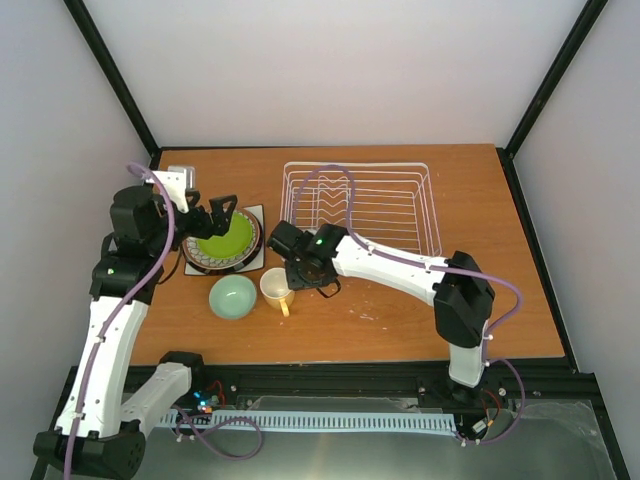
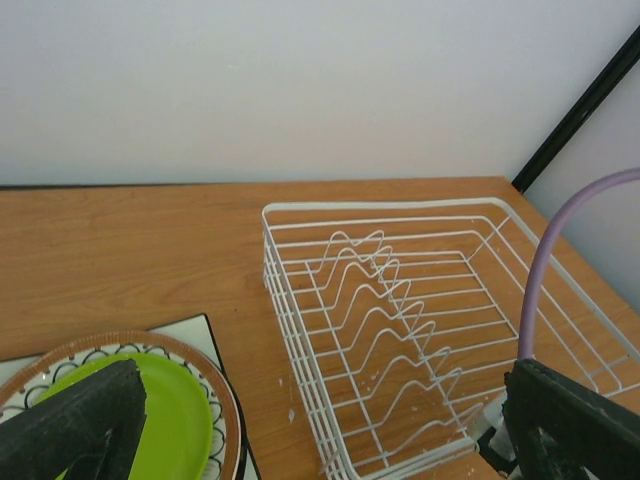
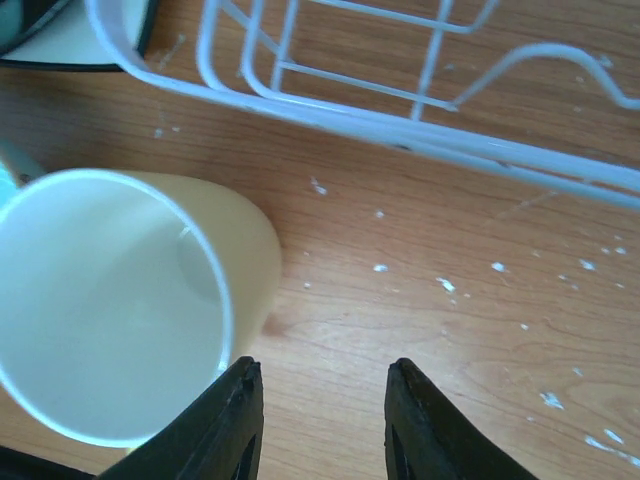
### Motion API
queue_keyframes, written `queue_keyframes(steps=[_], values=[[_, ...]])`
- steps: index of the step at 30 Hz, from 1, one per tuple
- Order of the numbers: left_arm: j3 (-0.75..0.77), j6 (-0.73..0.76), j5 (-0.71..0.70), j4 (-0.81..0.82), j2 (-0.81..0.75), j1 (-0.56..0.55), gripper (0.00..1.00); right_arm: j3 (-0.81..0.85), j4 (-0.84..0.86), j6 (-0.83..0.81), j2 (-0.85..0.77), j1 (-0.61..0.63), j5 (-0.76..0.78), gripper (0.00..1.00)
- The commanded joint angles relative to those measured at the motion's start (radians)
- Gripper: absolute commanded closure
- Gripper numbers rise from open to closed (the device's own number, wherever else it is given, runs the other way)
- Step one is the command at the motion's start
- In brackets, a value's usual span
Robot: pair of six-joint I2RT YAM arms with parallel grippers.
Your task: Load the mixed dishes into the dish rack
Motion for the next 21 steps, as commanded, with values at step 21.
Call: queue_keyframes(steps=[21], values=[[-0.071, 0.015, -0.011, -0.042, 0.013, 0.006, 0.02, 0.120, 0.077, -0.075, 0.185, 0.002, -0.149, 0.85]])
